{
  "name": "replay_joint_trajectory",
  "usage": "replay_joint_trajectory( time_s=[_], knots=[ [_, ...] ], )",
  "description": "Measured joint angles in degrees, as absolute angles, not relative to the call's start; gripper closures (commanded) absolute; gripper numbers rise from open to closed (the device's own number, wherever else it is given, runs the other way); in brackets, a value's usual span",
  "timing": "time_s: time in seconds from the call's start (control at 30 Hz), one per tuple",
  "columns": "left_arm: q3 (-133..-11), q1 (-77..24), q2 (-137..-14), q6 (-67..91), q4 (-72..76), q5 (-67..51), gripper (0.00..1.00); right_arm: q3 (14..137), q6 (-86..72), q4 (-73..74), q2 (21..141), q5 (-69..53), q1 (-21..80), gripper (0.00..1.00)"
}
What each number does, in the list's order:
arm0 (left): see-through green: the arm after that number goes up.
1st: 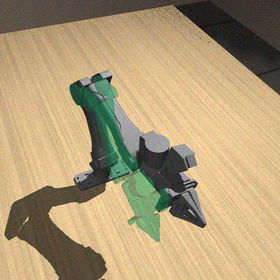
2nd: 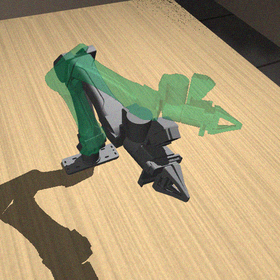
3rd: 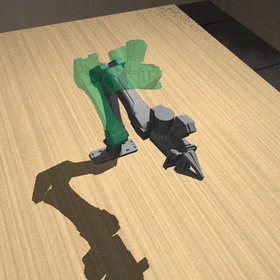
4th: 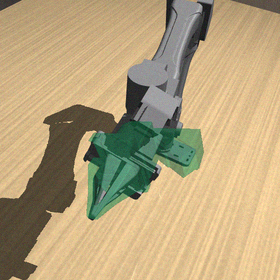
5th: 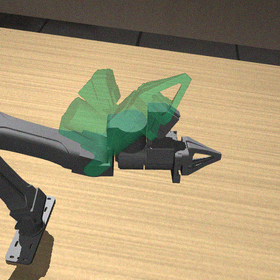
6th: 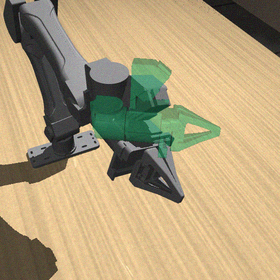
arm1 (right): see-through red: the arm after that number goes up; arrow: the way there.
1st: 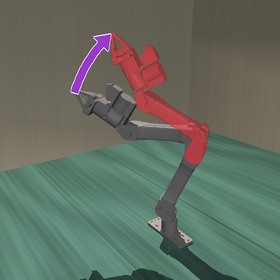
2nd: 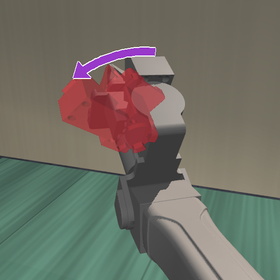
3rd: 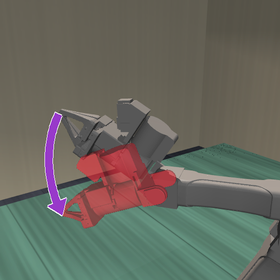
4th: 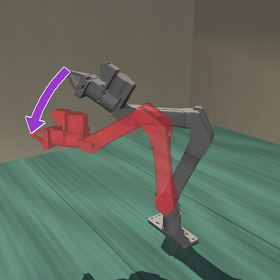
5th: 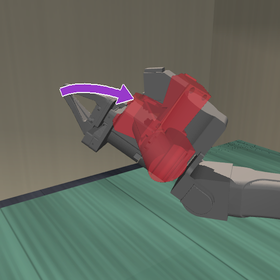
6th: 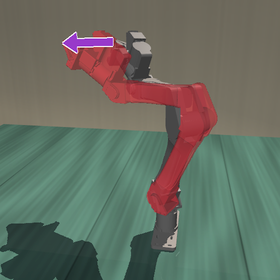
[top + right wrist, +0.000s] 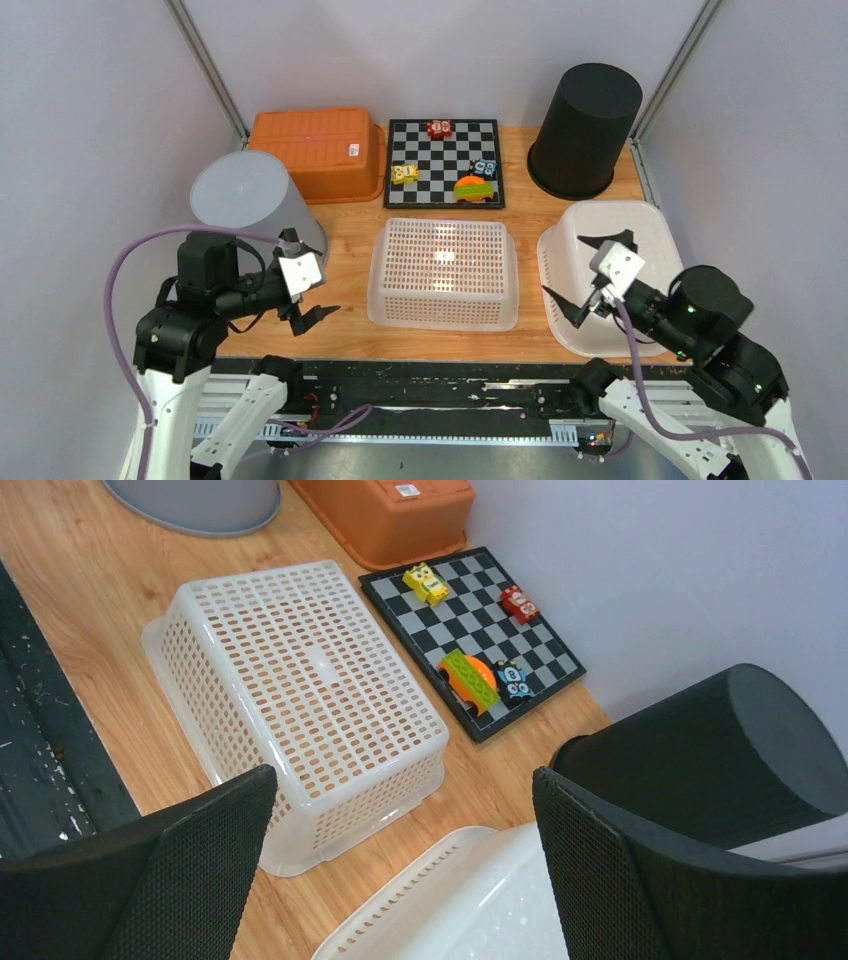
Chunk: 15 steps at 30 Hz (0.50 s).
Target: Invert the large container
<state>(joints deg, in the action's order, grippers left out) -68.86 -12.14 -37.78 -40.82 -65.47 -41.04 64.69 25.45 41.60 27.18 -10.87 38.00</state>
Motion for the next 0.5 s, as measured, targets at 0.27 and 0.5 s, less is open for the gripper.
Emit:
replay_joint_trajectory(
  time_s=[0.27, 0.5],
  knots=[
    [-75.7, -12.1, -33.0, -41.1, -70.4, -43.5, 0.00, 70.7, 25.7, 47.6, 22.0, -15.7, 34.1, 0.00],
    [-80.9, -12.1, -30.5, -38.7, -71.9, -42.1, 0.00, 73.1, 28.2, 54.5, 17.9, -21.6, 30.8, 0.00]
  ],
)
